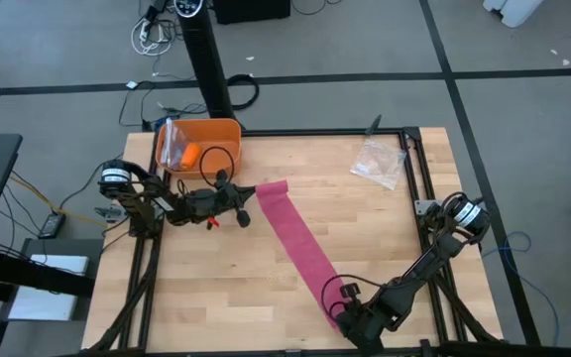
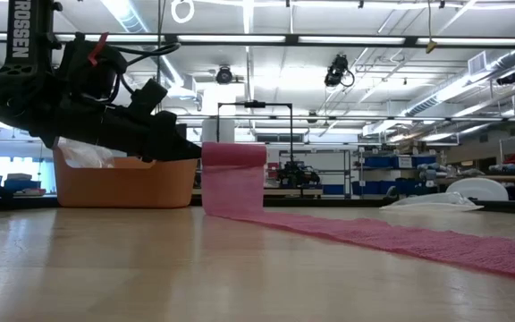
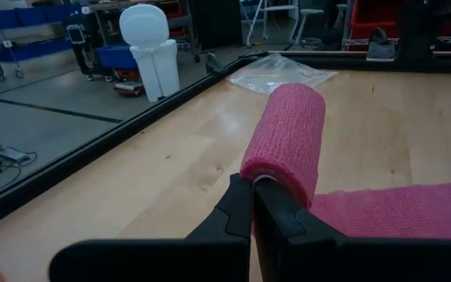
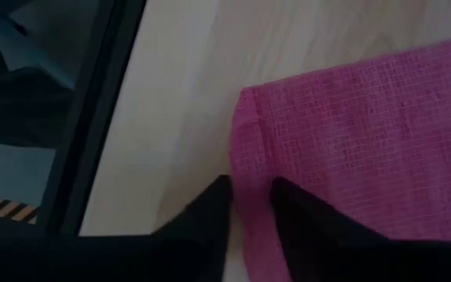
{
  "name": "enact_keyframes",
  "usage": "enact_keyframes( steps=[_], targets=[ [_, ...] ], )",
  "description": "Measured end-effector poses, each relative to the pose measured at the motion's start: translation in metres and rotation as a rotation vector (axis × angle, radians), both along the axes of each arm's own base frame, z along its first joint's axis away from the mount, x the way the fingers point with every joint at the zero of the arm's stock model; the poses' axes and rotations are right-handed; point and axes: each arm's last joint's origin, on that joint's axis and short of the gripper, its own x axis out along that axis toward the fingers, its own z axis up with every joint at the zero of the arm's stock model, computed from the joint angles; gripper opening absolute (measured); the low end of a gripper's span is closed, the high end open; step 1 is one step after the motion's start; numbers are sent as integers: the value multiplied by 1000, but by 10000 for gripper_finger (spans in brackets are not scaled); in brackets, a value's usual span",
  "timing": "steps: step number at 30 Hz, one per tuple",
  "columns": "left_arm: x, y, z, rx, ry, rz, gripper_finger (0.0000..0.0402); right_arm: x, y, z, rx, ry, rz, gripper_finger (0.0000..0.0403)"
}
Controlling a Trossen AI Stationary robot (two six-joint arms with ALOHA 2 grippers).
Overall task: Roll bandage
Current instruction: Roll the pink bandage
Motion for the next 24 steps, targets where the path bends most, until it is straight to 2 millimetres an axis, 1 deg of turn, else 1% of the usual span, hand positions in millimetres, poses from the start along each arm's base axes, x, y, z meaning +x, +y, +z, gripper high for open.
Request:
enact_keyframes(
  steps=[3,4,7,11,14,18,22,24],
  targets=[
    [0,0,0,0,0,0,5,2,1,4,-32,0,4,20],
    [0,0,0,0,0,0,5,3,1,6,-44,-1,9,11],
    [0,0,0,0,1,0,5,8,4,17,-75,-28,3,11],
    [0,0,-1,-1,10,0,5,14,9,42,-136,-48,13,3],
    [0,0,-3,0,31,-1,5,19,13,70,-191,-84,13,4],
    [-1,0,-8,-6,83,0,5,27,9,112,-298,-139,8,2],
    [-2,0,-11,-9,121,0,5,37,-2,160,-406,-234,4,1],
    [-2,0,-11,-7,125,-2,5,43,-10,183,-451,-286,-9,1]
  ],
)
